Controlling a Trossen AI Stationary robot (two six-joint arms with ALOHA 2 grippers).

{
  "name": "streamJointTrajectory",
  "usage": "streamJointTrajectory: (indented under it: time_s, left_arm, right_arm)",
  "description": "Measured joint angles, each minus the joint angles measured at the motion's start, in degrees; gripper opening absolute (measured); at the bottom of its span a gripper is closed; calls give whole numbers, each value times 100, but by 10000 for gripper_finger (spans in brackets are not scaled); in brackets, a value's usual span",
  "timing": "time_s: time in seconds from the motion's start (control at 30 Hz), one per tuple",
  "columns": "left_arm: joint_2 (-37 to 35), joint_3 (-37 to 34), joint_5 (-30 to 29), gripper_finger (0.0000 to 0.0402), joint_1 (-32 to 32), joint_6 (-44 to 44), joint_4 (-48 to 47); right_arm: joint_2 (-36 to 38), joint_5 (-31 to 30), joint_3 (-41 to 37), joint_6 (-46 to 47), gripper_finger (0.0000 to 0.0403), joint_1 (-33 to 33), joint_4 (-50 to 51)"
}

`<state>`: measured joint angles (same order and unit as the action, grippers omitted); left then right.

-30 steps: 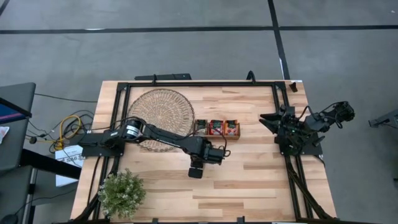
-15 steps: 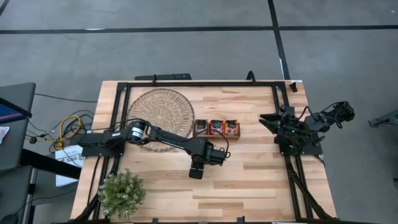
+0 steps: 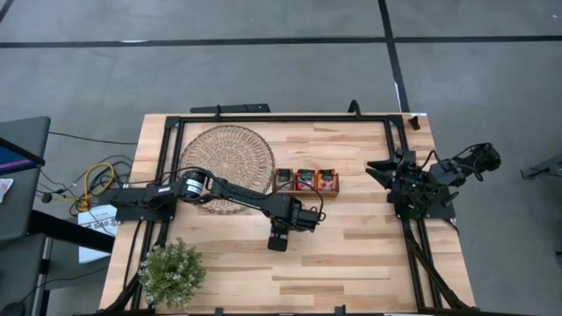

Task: Pick & Place Tea
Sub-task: Put the brown tea bag into the left section of the wooden organizer

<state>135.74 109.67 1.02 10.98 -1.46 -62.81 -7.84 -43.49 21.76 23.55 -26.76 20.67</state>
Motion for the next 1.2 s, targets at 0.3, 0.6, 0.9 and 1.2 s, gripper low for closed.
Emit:
streamJointTrajectory:
  time_s: [0.3,0.6,0.9,1.2]
  left_arm:
    - [-103,-17,20,1,56,-368,-184]
    - [-866,198,-562,0,234,-933,-956]
    - [-1068,1194,-2476,0,265,-499,-1567]
    - [-993,1308,-3536,0,-366,564,-1513]
  right_arm:
    - [0,-1,0,0,129,0,-2]
    - [0,0,0,0,129,0,-12]
    - [0,0,0,0,129,0,-12]
    - [0,0,0,0,129,0,-12]
